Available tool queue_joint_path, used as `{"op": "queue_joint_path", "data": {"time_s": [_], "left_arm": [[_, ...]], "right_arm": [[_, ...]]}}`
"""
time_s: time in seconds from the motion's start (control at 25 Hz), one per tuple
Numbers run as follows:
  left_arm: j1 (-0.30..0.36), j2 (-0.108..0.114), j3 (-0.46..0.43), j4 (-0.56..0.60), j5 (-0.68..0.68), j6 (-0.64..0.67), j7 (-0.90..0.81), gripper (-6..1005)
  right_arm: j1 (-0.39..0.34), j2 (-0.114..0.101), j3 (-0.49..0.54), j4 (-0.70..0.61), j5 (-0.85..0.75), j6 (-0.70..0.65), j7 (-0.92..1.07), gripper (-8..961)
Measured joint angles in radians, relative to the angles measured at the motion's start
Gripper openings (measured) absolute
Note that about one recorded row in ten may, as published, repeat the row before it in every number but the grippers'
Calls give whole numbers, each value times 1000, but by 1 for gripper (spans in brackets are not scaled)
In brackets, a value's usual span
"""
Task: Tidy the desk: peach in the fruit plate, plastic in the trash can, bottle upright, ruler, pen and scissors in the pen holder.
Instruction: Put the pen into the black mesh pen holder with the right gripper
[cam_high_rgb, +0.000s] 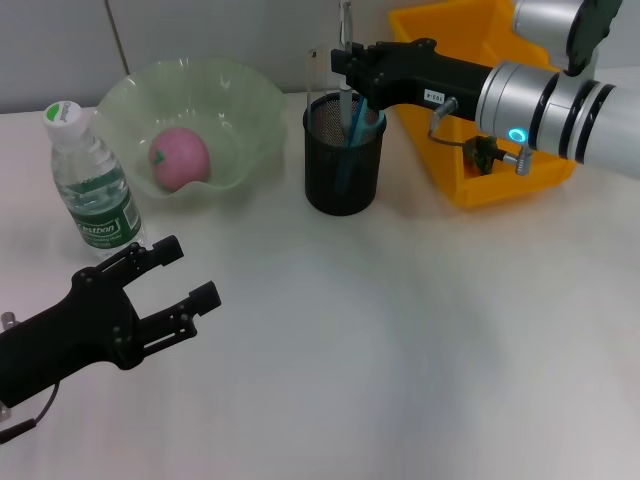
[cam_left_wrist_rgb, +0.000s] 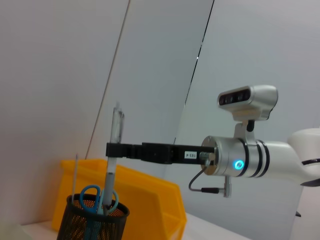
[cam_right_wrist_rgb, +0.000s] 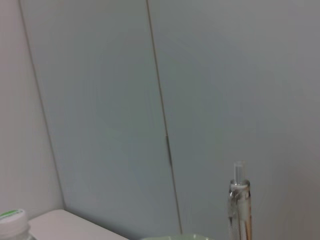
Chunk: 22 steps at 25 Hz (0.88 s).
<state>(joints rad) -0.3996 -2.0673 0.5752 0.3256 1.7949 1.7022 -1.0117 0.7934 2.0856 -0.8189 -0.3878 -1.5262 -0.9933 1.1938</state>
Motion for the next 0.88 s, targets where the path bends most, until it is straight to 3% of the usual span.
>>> {"op": "queue_joint_path", "data": {"time_s": [0.24,0.88], "left_arm": [[13,-1,0,0,-10,16,1,838],[24,1,0,-1,-17,45,0,837]], "right_arm": [[6,0,-2,9,0,16,5,126],[2,-1,1,7,0,15,8,283]]}}
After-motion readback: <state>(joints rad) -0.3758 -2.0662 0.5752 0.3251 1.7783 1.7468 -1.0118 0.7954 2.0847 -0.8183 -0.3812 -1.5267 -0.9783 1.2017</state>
